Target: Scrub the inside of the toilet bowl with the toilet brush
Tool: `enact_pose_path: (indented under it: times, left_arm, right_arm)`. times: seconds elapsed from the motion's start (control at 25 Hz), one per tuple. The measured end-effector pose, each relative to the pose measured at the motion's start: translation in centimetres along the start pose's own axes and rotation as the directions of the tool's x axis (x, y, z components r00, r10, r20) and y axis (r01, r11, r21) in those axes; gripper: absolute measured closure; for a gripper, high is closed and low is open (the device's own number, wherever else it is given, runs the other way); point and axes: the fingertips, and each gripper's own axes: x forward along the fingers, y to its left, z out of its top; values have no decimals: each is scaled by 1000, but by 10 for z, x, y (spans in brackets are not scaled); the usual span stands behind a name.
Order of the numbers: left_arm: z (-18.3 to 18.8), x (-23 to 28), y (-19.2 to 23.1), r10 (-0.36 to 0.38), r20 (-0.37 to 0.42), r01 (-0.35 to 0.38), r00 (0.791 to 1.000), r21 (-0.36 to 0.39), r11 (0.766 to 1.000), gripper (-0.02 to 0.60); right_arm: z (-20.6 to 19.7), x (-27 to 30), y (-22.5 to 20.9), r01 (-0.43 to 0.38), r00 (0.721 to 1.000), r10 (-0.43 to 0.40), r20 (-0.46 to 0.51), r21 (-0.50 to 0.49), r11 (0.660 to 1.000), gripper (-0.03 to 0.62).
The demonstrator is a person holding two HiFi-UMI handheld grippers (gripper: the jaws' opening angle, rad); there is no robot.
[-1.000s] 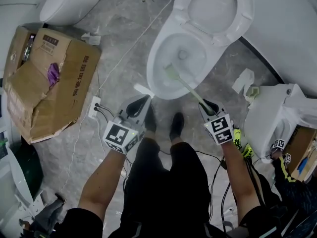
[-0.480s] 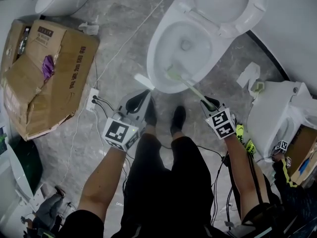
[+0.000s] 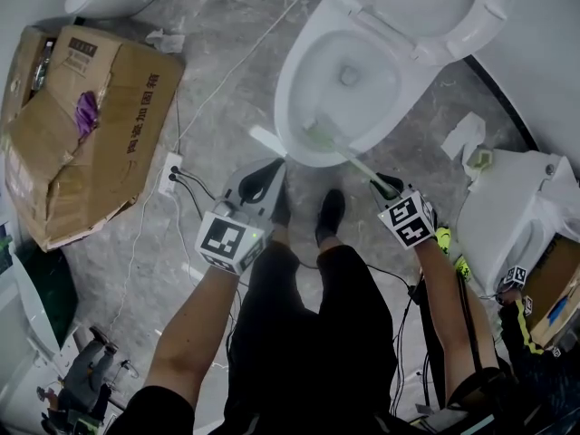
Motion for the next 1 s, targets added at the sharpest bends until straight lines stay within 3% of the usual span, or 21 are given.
enact_pose_path:
  times: [0.4,1.0]
  left_arm:
    - [-2,-3,12,4,-4,-4,1000,-16,1000,581]
    - [15,3,35,-29,-22,28,999,-29,999,581]
  right_arm:
    - [13,20,12,-39,999,39,-20,-9,999,513]
    - [37,38,11,-19,1000,20,-15,55,998,513]
